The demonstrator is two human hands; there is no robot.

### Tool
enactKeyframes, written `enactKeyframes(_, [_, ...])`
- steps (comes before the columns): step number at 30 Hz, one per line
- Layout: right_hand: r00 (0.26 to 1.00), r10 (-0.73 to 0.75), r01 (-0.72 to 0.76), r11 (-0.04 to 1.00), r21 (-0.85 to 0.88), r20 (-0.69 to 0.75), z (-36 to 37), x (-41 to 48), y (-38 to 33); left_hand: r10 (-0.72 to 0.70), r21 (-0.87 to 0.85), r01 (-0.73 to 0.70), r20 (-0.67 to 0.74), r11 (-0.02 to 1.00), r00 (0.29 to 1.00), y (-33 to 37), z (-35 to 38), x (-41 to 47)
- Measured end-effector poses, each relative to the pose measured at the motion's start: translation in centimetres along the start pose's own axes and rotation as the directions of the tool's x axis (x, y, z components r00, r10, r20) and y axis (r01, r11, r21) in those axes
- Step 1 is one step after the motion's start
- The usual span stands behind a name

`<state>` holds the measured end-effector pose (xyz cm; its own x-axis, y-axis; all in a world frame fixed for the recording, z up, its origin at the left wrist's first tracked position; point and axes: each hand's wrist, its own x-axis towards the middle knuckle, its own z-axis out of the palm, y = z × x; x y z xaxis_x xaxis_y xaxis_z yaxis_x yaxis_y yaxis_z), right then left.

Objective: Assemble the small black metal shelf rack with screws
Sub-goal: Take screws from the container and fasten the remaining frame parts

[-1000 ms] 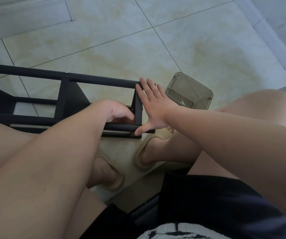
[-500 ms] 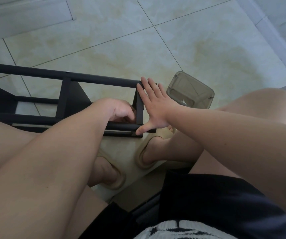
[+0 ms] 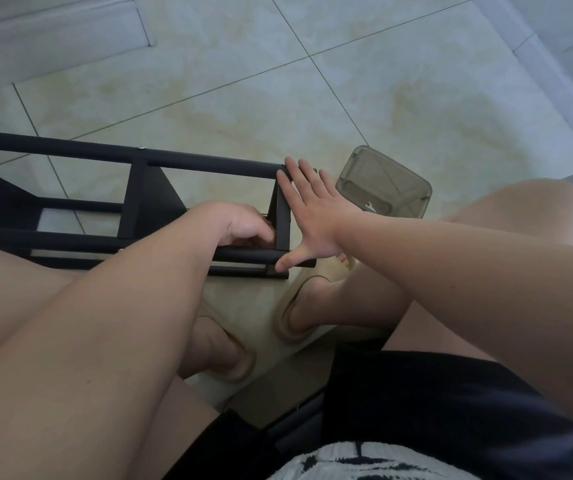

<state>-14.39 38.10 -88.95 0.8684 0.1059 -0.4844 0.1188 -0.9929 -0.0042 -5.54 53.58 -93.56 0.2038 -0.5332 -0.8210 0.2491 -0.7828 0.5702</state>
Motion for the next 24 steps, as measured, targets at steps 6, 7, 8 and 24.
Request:
enactKeyframes(6, [1.0, -0.004, 0.004, 1.0, 0.005, 0.001, 0.11, -0.01, -0.05, 0.001, 0.036, -0.001, -0.014, 0.999, 1.0, -0.01, 0.06, 0.12])
enactKeyframes(7, [1.0, -0.006, 0.006, 1.0, 0.008, 0.001, 0.13, -0.03, -0.05, 0.006, 0.043, -0.006, -0.009, 0.999, 1.0, 0.03, 0.13, 0.17])
enactKeyframes(8, [1.0, -0.007, 0.007, 1.0, 0.011, 0.001, 0.15, -0.05, -0.07, 0.01, 0.048, -0.01, -0.006, 0.999, 1.0, 0.04, 0.19, 0.2])
enactKeyframes(24, [1.0, -0.011, 0.011, 1.0, 0.01, 0.001, 0.2, -0.04, -0.1, -0.033, -0.106, 0.038, 0.055, 0.994, 0.998, -0.43, 0.2, 0.43])
